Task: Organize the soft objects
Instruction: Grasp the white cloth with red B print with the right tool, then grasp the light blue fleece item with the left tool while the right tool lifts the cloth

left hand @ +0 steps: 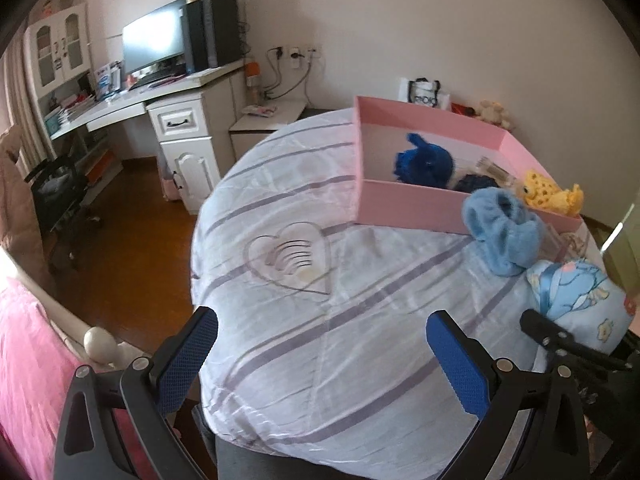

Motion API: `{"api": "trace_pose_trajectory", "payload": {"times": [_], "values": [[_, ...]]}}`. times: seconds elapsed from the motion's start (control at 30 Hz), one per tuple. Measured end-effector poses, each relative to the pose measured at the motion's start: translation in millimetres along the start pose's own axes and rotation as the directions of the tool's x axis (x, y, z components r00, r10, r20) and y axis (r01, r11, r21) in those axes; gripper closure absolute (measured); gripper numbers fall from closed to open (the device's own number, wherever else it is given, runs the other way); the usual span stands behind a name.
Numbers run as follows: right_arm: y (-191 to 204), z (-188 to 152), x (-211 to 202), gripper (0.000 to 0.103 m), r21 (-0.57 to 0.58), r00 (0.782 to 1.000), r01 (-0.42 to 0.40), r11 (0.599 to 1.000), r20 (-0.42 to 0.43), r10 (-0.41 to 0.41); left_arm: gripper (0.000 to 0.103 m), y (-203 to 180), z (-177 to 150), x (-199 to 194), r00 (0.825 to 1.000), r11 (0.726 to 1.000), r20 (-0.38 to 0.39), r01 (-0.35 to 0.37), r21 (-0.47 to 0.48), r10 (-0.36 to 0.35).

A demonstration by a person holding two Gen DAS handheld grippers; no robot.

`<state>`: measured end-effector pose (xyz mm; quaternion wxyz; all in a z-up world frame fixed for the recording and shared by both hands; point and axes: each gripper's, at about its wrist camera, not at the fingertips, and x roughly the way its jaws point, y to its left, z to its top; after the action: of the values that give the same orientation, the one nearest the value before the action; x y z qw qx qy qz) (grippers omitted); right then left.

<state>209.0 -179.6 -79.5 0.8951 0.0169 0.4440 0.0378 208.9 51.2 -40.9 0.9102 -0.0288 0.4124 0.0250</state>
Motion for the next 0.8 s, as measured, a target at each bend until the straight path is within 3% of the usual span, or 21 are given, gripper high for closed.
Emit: {"api": "trace_pose_trajectory", "payload": {"times": [0.23,0.37,0.57,0.8], "values": [[-36,10,-33,0.045,0.047,0.995,-0.017,0.999,0.095,0.012,0.000,-38,8,10,0.999,0.997,-0.019,0.045,0.065,-0.043],[-54,23,-42,0.045,0.075,0.989,0.023,0.997,0.142,-0.033,0.000,-57,18,19,0.997,0.993,-0.034,0.073,0.091,-0.071],[-79,34,-54,0.044,0.111,0.979,-0.007,0.994,0.202,-0.016,0.000,-83,35,36,0.990,0.985,-0.055,0.132,0.112,-0.127],[-114,40,-30,0.044,0.192,0.984,0.018,0.981,0.172,-0.052,0.000,-109,51,67,0.974,0.974,-0.107,0.210,0.087,-0.200]]}}
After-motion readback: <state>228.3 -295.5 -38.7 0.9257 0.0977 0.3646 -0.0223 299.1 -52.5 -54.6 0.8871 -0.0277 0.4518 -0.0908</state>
